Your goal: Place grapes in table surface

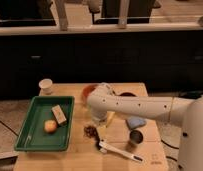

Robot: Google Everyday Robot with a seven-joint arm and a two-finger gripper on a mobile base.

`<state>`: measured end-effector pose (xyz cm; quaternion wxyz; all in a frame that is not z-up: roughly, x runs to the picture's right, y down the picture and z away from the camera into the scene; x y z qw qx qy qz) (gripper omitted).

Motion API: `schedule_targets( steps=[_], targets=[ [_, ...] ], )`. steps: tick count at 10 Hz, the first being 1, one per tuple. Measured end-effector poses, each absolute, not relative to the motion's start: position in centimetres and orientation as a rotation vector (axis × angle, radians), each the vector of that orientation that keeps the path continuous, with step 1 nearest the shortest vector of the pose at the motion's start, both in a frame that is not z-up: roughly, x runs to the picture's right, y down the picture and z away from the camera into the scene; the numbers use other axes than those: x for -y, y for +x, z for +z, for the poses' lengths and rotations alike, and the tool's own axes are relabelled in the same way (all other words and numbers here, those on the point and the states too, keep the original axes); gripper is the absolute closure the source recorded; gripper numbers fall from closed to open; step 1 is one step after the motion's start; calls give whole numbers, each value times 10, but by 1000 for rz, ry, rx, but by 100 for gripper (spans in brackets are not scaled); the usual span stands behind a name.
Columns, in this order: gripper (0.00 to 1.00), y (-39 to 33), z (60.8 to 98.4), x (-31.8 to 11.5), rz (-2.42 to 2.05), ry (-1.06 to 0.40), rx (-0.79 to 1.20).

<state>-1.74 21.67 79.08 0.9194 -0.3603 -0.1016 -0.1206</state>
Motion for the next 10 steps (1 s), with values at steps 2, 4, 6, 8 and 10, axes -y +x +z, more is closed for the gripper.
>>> schedule_targets(
  steps=[2,4,6,8,10],
  targets=[
    [20,-23,795,-220,-197,-729,210],
    [20,-27,801,-224,-155,-726,209],
    [20,-30,806,-229,-130,-730,210],
    [20,-31,813,-235,-107,-739,209],
    [27,-30,818,-241,-87,-751,205]
  ],
)
